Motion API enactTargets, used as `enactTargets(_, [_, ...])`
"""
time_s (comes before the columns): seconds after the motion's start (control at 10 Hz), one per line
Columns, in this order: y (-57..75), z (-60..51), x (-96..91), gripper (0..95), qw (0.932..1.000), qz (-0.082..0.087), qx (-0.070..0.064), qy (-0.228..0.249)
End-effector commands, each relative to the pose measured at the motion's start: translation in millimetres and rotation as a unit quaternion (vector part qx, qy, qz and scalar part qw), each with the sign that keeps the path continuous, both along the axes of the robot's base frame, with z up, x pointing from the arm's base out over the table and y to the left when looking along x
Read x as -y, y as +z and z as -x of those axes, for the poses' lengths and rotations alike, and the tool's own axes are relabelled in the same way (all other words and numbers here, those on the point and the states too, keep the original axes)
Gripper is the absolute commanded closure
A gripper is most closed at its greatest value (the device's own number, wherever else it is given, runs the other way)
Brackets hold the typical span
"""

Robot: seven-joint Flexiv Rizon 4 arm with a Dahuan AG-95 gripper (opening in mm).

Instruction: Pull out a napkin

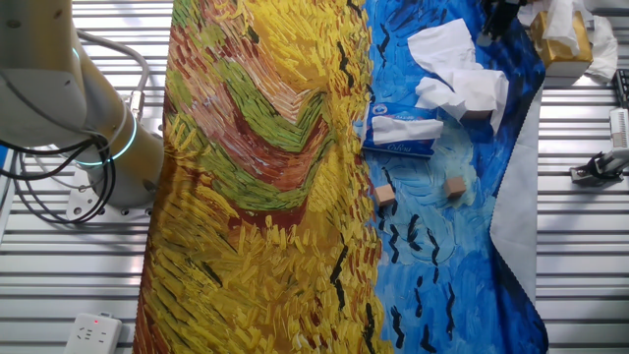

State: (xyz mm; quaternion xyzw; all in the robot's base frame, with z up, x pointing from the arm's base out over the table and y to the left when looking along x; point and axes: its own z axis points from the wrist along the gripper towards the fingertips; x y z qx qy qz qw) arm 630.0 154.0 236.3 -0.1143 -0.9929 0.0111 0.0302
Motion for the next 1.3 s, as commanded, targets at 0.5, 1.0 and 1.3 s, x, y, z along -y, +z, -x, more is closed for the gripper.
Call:
enactTargets(0.5, [-1.1,1.3,0.8,95.0,1.0000,0.005,-0.002,-0.002])
enactTargets(1.0, [16.8,13.3,21.7,95.0,0.9998,0.006,-0.019,0.007])
enactTargets(1.3, [9.9,22.6,30.8,95.0,0.9997,0.006,-0.018,0.013])
